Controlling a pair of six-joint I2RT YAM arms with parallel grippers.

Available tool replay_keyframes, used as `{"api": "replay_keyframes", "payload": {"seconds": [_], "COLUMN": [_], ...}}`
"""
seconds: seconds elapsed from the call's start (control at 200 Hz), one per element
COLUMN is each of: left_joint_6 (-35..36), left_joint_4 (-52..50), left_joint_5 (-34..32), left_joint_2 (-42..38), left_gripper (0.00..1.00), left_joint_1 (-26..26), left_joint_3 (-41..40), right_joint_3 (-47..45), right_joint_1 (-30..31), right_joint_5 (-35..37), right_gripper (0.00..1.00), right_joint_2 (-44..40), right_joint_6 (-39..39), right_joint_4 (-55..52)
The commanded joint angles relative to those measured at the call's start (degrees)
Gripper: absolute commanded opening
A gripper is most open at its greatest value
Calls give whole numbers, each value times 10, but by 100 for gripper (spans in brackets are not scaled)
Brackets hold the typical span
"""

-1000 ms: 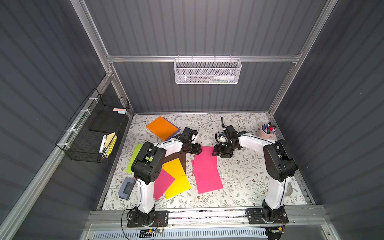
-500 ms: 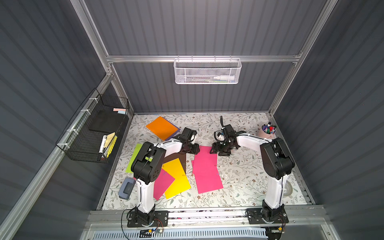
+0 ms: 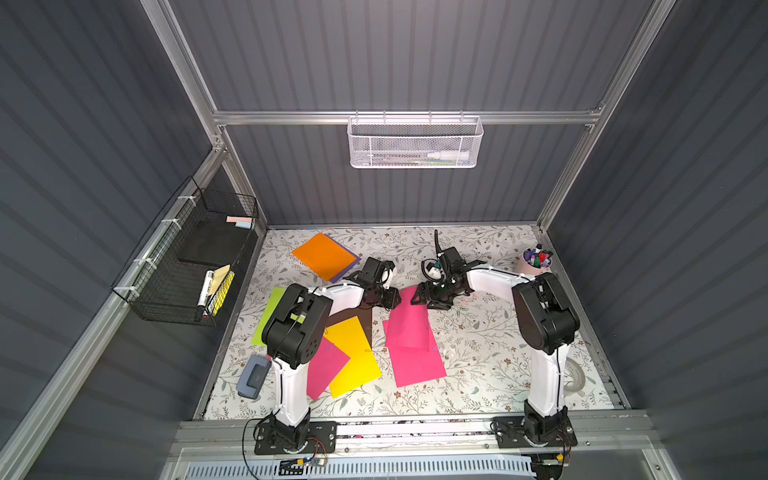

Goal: Unclip the paperclips from the documents
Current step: Pick up the document from the document.

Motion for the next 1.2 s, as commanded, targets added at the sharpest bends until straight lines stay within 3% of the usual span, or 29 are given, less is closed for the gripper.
{"api": "replay_keyframes", "payload": {"seconds": [0.0,0.275,0.595,0.685,0.845,0.915,1.061,1.196], "left_joint_6": [1,2,0,0,-17,-23,-25,1], "left_joint_4": [-50,-47,-53,-59,-50,-28,36,76], "left_joint_5": [13,24,15,24,26,51,171,262], "left_joint_2": [39,45,31,19,-30,-60,-107,-123], "left_gripper": [38,36,39,48,73,80,89,92], "left_joint_1": [-10,-15,-15,-14,-5,13,57,72], "left_joint_3": [-28,-23,-17,-11,13,15,-1,-12], "right_joint_3": [3,30,0,-10,-26,-37,-48,-51], "right_joint_1": [9,12,2,-3,-15,-23,-45,-58], "right_joint_5": [-3,-45,-35,-38,-48,-65,-120,-170], "right_gripper": [75,73,33,22,20,20,20,20], "right_joint_2": [41,59,18,2,-46,-75,-129,-167], "right_joint_6": [-3,-12,0,1,-13,-22,-53,-81], "right_joint_4": [-25,-18,31,46,73,84,74,56]}}
